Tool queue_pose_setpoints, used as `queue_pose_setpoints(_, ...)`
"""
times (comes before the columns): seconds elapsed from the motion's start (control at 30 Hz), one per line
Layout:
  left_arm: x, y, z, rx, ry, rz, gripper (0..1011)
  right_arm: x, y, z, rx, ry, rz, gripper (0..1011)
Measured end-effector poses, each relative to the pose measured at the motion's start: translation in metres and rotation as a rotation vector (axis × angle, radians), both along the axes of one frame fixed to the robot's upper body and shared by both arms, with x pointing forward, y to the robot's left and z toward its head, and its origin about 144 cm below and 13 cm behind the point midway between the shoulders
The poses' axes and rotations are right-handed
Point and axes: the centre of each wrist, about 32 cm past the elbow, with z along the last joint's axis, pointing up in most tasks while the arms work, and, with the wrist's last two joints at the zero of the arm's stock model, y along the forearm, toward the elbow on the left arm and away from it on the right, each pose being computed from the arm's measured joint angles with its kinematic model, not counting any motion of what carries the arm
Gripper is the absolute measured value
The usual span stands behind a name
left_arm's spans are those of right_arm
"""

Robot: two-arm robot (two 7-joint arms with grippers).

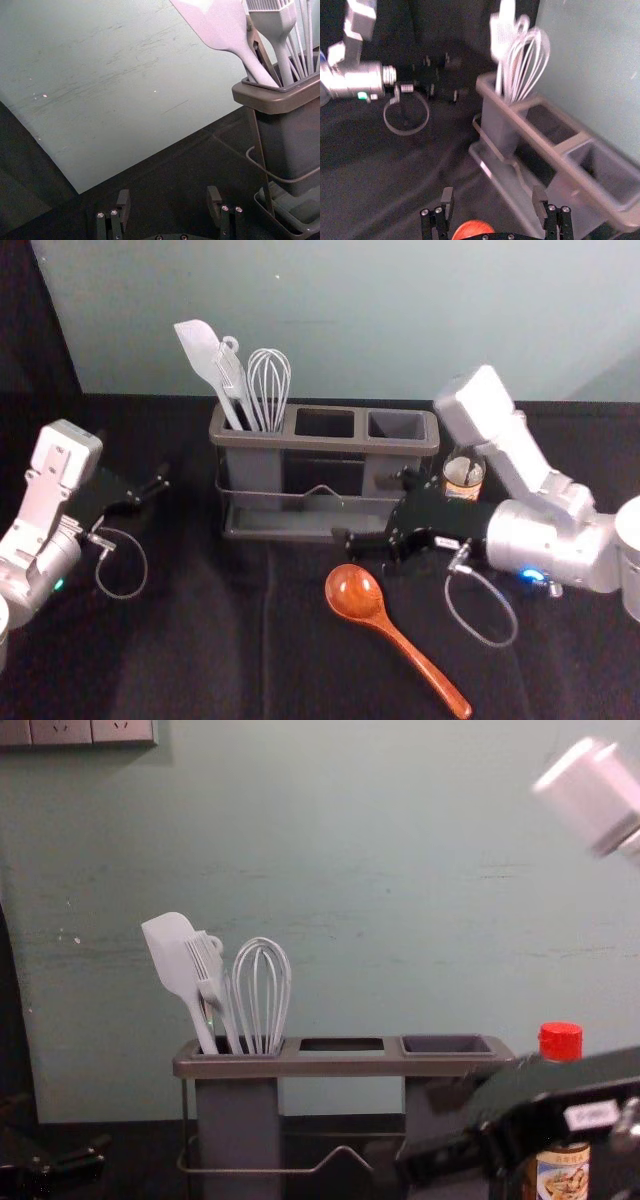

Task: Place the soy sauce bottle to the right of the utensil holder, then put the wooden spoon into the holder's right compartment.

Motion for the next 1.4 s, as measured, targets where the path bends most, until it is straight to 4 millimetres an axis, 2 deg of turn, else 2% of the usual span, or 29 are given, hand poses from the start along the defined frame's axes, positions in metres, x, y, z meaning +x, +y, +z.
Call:
queue_pose_setpoints(0.13,0.0,0.0,0.0,0.0,0.0,0.0,1005,0.006,0.016,-0.002,-0.068,0.102,-0.023,1002)
queue_pose_setpoints(0.5,0.0,0.0,0.0,0.0,0.0,0.0,1005,0.009,0.036,-0.019,-0.157,0.225,-0.089,1002)
queue_pose_setpoints(0.9,0.0,0.0,0.0,0.0,0.0,0.0,1005,0.013,0.044,-0.038,-0.173,0.285,-0.13,1002)
queue_pose_setpoints(1.4,0.0,0.0,0.0,0.0,0.0,0.0,1005,0.017,0.048,-0.047,-0.183,0.301,-0.152,1002)
